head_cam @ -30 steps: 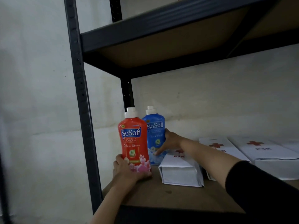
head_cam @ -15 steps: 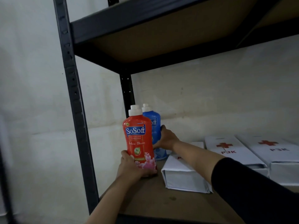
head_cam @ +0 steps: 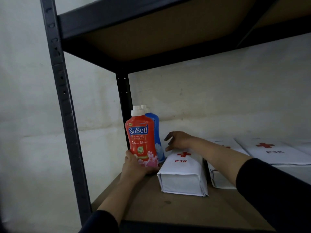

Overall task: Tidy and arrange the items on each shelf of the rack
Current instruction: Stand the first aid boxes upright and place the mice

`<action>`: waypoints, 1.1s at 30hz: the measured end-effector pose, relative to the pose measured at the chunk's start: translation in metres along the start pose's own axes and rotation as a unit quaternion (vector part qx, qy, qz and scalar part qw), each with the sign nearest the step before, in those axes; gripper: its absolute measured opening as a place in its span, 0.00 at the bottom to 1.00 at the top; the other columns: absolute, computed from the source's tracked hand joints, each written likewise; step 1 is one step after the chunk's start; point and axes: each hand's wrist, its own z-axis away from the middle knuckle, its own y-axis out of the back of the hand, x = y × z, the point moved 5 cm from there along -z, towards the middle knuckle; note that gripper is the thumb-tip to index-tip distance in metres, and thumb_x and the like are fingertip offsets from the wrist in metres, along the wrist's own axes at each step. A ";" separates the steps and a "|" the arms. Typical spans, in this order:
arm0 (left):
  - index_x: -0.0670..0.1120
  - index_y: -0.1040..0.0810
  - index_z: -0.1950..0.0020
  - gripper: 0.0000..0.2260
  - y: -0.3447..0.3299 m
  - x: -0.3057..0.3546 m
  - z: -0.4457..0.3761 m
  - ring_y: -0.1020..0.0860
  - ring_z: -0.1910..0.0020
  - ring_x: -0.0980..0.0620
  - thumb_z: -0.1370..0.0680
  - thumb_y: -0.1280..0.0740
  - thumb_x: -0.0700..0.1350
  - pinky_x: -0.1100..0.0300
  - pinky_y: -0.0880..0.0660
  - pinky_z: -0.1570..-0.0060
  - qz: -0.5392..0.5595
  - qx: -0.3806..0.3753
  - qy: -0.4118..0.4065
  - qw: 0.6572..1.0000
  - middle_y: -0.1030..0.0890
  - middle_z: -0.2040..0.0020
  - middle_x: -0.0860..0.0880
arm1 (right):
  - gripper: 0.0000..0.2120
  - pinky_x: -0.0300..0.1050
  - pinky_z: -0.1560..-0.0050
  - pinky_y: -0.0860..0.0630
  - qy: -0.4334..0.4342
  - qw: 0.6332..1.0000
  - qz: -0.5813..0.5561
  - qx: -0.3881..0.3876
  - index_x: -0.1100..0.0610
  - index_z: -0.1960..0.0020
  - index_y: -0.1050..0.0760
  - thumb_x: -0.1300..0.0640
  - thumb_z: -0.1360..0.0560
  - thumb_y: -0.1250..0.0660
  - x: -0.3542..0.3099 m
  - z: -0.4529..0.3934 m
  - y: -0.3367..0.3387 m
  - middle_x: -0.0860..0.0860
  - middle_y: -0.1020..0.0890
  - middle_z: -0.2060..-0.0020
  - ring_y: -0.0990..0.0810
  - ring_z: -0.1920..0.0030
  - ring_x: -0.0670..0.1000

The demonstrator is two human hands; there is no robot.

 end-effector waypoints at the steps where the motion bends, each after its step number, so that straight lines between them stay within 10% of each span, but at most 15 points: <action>1: 0.46 0.43 0.31 0.47 0.000 0.001 0.001 0.26 0.36 0.46 0.40 0.21 0.58 0.48 0.26 0.40 -0.002 0.001 0.000 1.000 0.29 0.34 0.46 | 0.25 0.43 0.48 0.25 -0.002 1.000 0.004 0.005 0.48 0.36 0.29 0.49 0.30 0.25 0.002 0.002 0.003 0.52 0.22 0.39 0.22 0.43 0.52; 11: 0.46 0.50 0.27 0.53 0.004 0.003 0.010 0.31 0.33 0.40 0.40 0.19 0.54 0.42 0.30 0.35 -0.020 -0.015 0.053 0.998 0.34 0.32 0.41 | 0.21 0.39 0.47 0.33 0.014 0.998 0.030 0.060 0.53 0.38 0.24 0.45 0.26 0.29 0.030 0.048 0.070 0.52 0.25 0.36 0.27 0.37 0.53; 18: 0.43 0.42 0.31 0.34 0.013 0.018 0.024 0.35 0.34 0.40 0.28 0.27 0.49 0.47 0.35 0.35 -0.051 0.037 0.139 0.988 0.36 0.34 0.38 | 0.23 0.42 0.41 0.32 -0.097 0.986 0.106 0.089 0.58 0.38 0.23 0.43 0.25 0.31 0.096 0.097 0.132 0.55 0.24 0.35 0.27 0.36 0.55; 22: 0.45 0.37 0.30 0.28 -0.017 0.039 0.032 0.26 0.42 0.45 0.25 0.32 0.55 0.53 0.27 0.42 0.051 -0.105 0.114 0.987 0.27 0.38 0.42 | 0.37 0.49 0.40 0.31 -0.185 0.970 0.146 0.052 0.56 0.38 0.24 0.26 0.31 0.40 0.130 0.120 0.129 0.55 0.23 0.38 0.25 0.40 0.57; 28: 0.47 0.45 0.24 0.35 -0.035 0.083 0.058 0.36 0.29 0.43 0.25 0.35 0.60 0.52 0.37 0.30 0.090 -0.194 0.106 0.971 0.36 0.28 0.45 | 0.66 0.61 0.28 0.45 -0.238 0.959 0.152 0.028 0.48 0.27 0.33 0.11 0.57 0.50 0.157 0.106 0.118 0.55 0.33 0.27 0.37 0.28 0.61; 33: 0.44 0.43 0.26 0.44 -0.037 0.087 0.061 0.34 0.30 0.43 0.33 0.27 0.61 0.52 0.36 0.30 0.107 -0.222 0.138 0.959 0.35 0.28 0.43 | 0.56 0.63 0.27 0.50 -0.249 0.954 0.161 0.044 0.48 0.24 0.38 0.18 0.44 0.39 0.138 0.115 0.115 0.58 0.41 0.24 0.45 0.25 0.63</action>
